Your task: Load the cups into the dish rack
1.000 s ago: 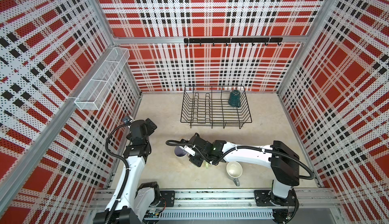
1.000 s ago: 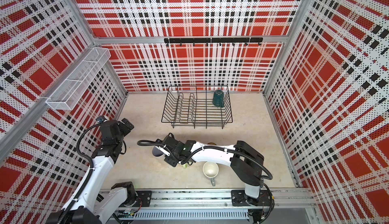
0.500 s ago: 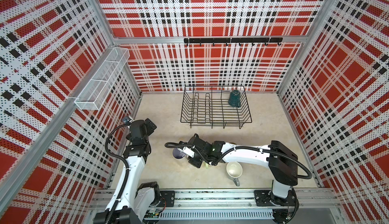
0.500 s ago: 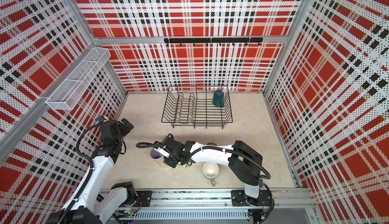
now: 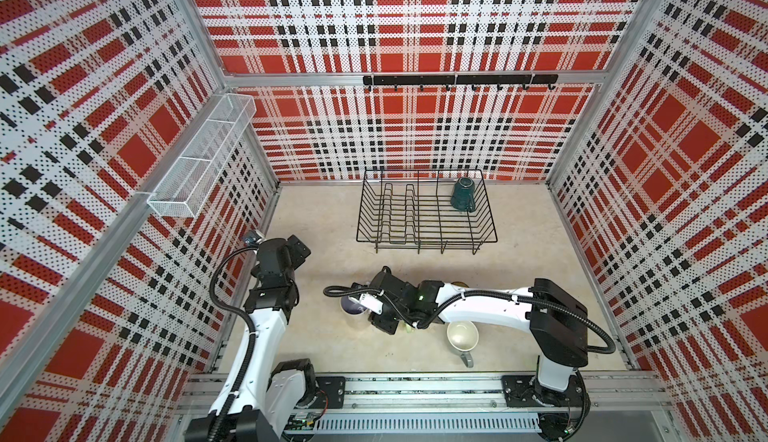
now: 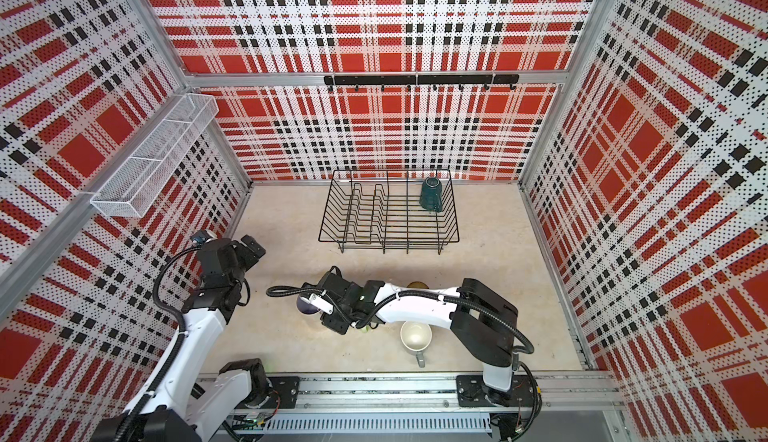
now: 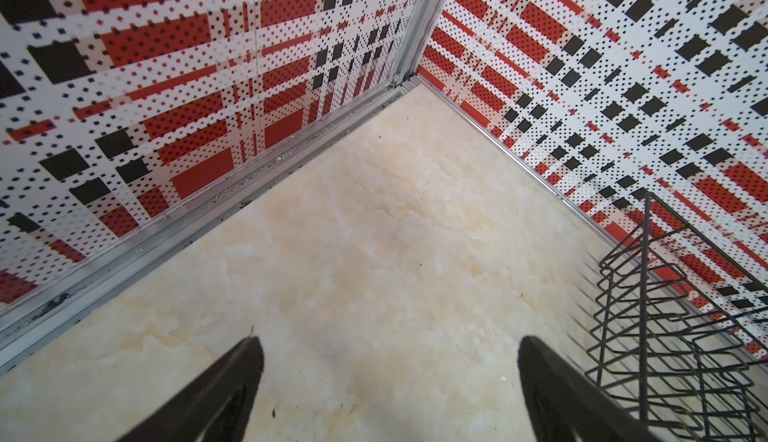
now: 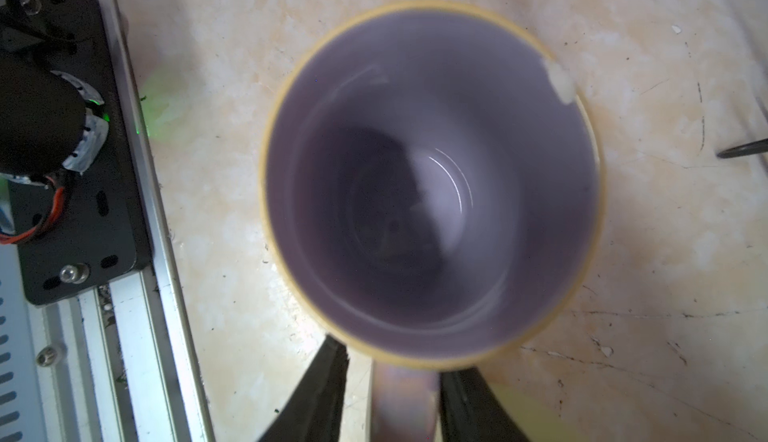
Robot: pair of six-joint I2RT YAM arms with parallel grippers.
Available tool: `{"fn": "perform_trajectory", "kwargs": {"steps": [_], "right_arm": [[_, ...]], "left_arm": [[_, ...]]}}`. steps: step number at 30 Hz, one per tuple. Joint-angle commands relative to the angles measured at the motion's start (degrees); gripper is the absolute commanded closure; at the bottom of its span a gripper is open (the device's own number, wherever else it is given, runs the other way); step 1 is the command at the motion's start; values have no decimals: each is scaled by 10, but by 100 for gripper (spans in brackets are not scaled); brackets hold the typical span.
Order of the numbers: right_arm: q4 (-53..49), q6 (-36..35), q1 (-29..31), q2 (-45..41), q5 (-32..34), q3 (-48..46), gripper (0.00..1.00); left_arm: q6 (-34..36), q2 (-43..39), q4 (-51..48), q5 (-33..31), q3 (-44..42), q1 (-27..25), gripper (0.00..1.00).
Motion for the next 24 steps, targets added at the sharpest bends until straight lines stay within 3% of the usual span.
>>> {"fn": "perform_trajectory", "kwargs": {"steps": [1,12,24], "right_arm": [[-26,3,2,12,5,-6,60],[-41,33,2,44,34,7,63],[-82,52,2,-4,11,23,54]], "left_arm": [[-5,-5,16,9,-6,5,2],[-3,-6,19,8,-10,5,2],[1,3,23,1,-4,6,2]]}}
